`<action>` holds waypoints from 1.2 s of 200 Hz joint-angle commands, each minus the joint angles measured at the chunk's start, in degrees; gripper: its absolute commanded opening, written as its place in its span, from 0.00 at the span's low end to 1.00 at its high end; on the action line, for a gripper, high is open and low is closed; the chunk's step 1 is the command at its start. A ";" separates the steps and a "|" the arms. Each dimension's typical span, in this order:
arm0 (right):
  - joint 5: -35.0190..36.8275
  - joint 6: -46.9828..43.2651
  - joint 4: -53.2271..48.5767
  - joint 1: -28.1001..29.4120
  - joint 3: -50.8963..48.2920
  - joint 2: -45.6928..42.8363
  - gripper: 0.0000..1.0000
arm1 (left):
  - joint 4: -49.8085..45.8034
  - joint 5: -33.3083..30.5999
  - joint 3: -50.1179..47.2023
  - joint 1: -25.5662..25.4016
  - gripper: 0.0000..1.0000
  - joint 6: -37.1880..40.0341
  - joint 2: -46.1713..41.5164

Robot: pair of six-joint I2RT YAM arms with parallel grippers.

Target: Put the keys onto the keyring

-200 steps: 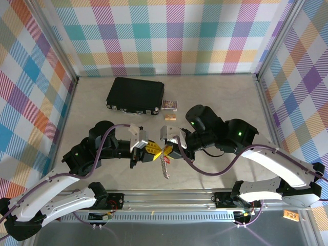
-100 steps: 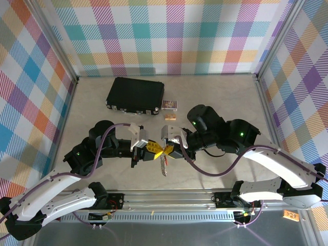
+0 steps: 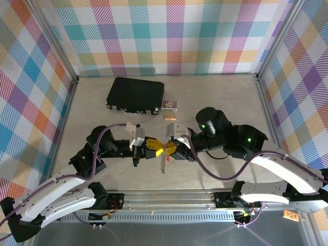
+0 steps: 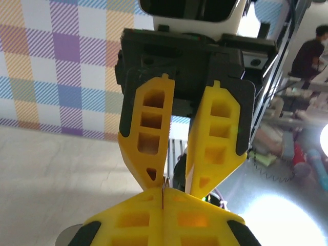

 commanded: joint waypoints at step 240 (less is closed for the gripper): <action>-0.66 -6.09 -10.57 0.36 8.78 6.48 0.00 | -11.54 -2.71 4.86 -0.56 0.13 6.80 1.07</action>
